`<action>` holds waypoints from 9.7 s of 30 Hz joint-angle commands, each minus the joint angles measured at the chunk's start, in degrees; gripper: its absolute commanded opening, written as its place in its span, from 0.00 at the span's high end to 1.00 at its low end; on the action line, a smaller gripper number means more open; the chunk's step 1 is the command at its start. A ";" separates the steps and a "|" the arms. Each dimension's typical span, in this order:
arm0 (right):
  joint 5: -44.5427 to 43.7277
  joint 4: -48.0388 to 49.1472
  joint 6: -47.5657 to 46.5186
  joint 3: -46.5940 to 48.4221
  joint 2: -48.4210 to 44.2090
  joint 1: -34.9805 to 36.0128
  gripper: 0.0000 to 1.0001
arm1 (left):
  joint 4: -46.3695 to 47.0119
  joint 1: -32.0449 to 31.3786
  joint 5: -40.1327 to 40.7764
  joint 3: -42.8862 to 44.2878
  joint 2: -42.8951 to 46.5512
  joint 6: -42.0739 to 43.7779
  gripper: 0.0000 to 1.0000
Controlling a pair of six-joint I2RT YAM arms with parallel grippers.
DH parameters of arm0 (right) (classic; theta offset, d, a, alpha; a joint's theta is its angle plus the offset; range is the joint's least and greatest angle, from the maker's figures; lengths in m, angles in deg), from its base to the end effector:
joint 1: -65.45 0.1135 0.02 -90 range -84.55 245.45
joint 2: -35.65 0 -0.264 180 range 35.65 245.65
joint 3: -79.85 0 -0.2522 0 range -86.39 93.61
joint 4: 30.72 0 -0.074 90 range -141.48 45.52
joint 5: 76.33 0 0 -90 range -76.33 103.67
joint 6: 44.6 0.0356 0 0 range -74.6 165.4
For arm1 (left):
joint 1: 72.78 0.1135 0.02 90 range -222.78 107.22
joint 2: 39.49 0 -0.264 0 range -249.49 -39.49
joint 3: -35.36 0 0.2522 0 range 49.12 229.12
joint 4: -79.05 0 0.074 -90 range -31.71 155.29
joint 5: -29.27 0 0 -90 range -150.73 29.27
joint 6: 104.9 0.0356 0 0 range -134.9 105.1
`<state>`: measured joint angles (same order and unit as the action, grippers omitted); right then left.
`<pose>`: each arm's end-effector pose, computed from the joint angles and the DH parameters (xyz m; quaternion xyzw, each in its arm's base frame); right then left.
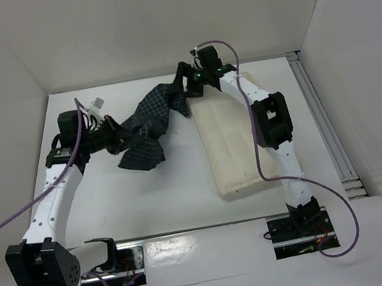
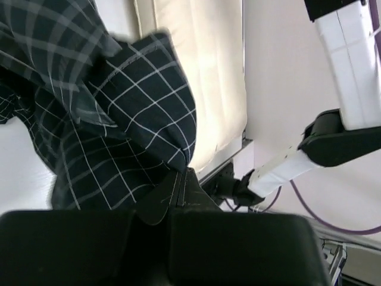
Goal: Put the pillow into the pillowcase
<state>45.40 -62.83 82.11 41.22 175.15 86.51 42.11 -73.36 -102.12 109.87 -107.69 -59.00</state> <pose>0.5186 0.2197 0.2407 -0.0214 0.8448 0.4390 0.3051 0.2590 -0.0262 0.3350 -0.1387 0.8197 -0.4601 0.3118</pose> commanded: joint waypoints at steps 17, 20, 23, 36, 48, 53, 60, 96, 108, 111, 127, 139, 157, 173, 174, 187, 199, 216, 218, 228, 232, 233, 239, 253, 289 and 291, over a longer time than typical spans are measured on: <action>-28.37 8.66 -22.10 -54.05 -47.13 28.32 0.00 | 1.12 -1.18 6.85 21.95 -8.00 0.42 1.00; -39.87 13.31 -22.73 -55.36 -46.17 34.46 0.00 | 1.65 -1.18 6.32 23.09 -8.52 0.41 1.00; -46.57 22.17 -22.73 -58.35 -44.07 37.81 0.00 | 1.65 -1.18 6.32 23.10 -9.05 0.94 1.00; -58.97 23.82 -20.00 -45.09 -26.04 36.35 1.00 | 1.65 1.80 4.65 24.15 -9.05 0.94 1.00; -46.40 13.78 -38.37 -26.71 -44.13 20.25 1.00 | 1.65 11.13 -14.41 40.94 -17.58 -1.34 1.00; -52.98 13.78 -40.49 -37.59 -56.34 16.39 1.00 | 3.30 2.53 -17.49 36.03 -14.16 0.41 1.00; -64.32 10.88 -36.80 -60.62 -71.99 5.24 1.00 | 9.90 -18.39 -20.48 19.60 -10.37 1.37 0.92; -26.36 -6.36 -11.65 -74.09 -64.02 -11.22 0.11 | 0.50 -11.46 28.22 7.72 -39.90 7.28 0.28; -18.20 -6.61 -15.36 -37.56 -51.70 -9.63 1.00 | -10.21 -1.45 25.21 39.92 -37.81 8.77 1.00; -14.25 -3.62 -14.65 -34.54 -51.70 -7.62 1.00 | -11.27 3.12 25.21 47.67 -33.51 8.15 1.00; -18.44 -2.10 -3.57 -58.88 -47.13 21.92 0.33 | -23.75 13.32 51.58 33.12 -26.80 11.22 0.19; -49.65 -22.07 -5.78 -62.57 -56.29 12.43 0.01 | -22.53 4.74 40.09 31.27 -26.89 16.93 0.19; -56.35 -21.99 -5.41 -62.50 -56.27 -5.59 0.75 | -25.60 -12.95 41.39 36.98 -40.16 20.98 0.24; -59.23 -24.01 -15.87 -20.51 -18.51 1.44 0.00 | -27.89 -15.94 46.31 34.87 -42.63 19.84 0.24; -61.41 -24.54 -15.88 -17.08 -15.69 1.44 0.00 | -28.41 -15.94 46.31 34.87 -42.10 19.84 0.24; -53.63 -12.43 -24.23 -27.55 -25.47 1.44 1.00 | -28.94 -15.94 45.78 39.87 -45.43 19.92 0.24; -33.66 -2.31 -18.96 -67.66 -67.86 13.29 1.00 | -32.02 -15.94 56.22 37.09 -48.26 16.52 0.22; -38.58 -9.69 -14.91 -72.68 -69.54 21.74 1.00 | -19.18 -18.76 56.49 24.77 -47.02 18.70 0.34; -38.58 -10.22 -14.91 -72.68 -70.07 21.74 1.00 | -19.18 -18.76 57.03 25.29 -47.63 18.70 0.39; -40.16 -11.97 -14.38 -74.34 -71.65 21.74 1.00 | -20.24 -18.76 60.10 27.67 -48.16 18.17 0.59; -40.69 -11.97 -14.38 -74.35 -71.65 21.74 1.00 | -20.24 -18.76 60.11 27.67 -48.16 18.17 0.59; -40.69 -12.58 -13.86 -74.35 -72.17 21.74 1.00 | -20.24 -18.76 59.41 28.19 -48.16 18.17 0.59; -41.83 -13.12 -13.86 -74.35 -72.18 21.74 1.00 | -20.24 -19.28 55.98 28.19 -49.31 19.31 0.43; -42.36 -13.12 -14.38 -74.35 -72.18 21.74 1.00 | -22.08 -19.28 59.75 29.34 -50.62 19.31 0.75; -38.76 -13.73 -13.23 -52.12 -44.57 17.52 1.00 | -29.38 -16.91 45.25 41.73 -36.30 16.41 1.00; -37.45 -13.20 -15.78 -50.63 -48.87 17.52 1.00 | -29.91 -16.91 44.73 41.73 -35.77 16.94 1.00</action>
<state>7.26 -77.99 70.31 -12.74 132.05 104.38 13.83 -90.16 -55.91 149.32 -147.08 -42.19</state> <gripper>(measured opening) 0.011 0.036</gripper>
